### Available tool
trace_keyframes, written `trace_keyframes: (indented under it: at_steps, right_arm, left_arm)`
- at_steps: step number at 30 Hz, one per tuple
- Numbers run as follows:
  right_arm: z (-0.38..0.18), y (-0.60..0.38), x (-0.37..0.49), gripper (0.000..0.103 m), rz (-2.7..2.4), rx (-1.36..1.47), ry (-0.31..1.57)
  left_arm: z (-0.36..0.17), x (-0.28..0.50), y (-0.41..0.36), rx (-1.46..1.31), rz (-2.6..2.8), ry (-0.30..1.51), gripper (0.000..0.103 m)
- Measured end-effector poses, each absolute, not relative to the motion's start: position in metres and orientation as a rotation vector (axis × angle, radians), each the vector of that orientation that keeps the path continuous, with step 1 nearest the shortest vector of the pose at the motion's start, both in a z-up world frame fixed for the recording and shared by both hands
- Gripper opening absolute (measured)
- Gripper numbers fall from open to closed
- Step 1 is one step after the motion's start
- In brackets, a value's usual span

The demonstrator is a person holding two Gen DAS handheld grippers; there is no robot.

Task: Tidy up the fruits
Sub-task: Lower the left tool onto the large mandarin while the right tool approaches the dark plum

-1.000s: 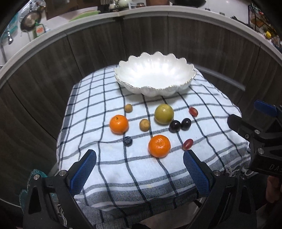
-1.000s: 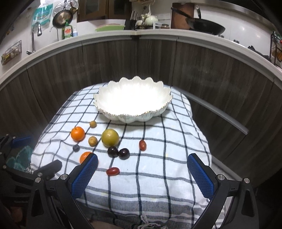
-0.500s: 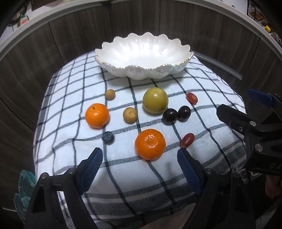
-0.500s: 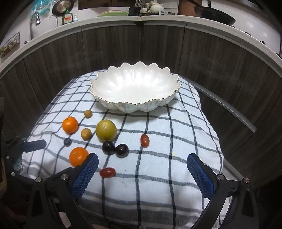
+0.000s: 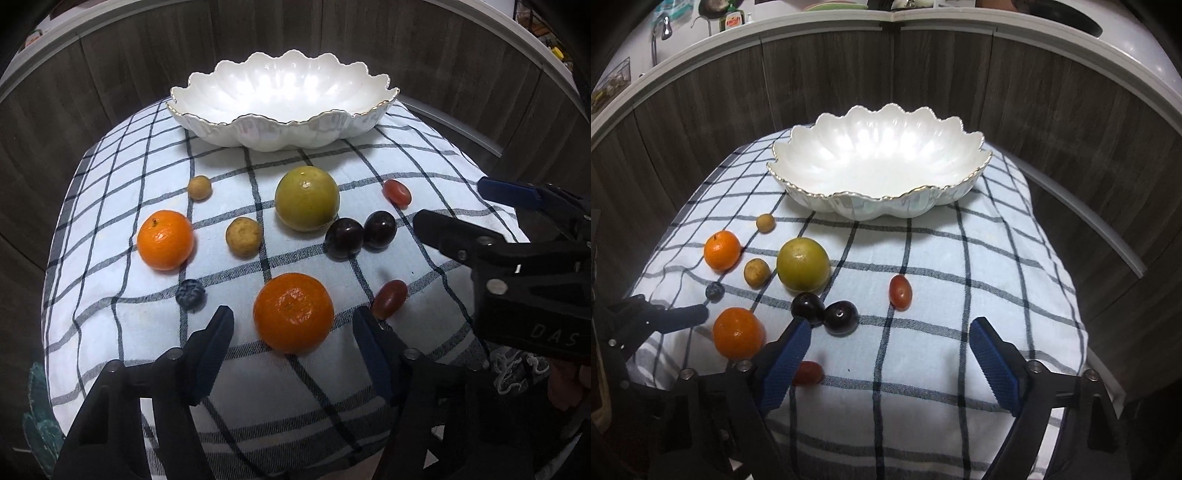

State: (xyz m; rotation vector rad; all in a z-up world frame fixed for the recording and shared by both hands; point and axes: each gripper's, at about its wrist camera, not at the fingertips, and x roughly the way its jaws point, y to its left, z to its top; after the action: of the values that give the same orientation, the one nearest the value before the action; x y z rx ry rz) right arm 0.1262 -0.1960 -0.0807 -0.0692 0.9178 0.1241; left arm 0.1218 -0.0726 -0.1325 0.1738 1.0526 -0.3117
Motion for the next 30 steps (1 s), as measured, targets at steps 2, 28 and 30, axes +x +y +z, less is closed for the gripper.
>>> trace_keyframes:
  at_steps: [2, 28, 30]
  right_arm:
    - [-0.084, -0.194, 0.129, 0.083, 0.136, -0.069, 0.926]
    - [-0.115, -0.179, 0.157, 0.037, 0.335, -0.023, 1.007]
    - [-0.116, -0.181, 0.159, 0.031, 0.357, 0.012, 1.015]
  left_arm:
    - [-0.134, 0.124, -0.073, 0.170, -0.313, 1.051, 0.066]
    - [-0.146, 0.135, -0.069, 0.097, -0.342, 1.071, 0.046]
    - [-0.146, 0.135, -0.070, 0.097, -0.341, 1.070, 0.046]
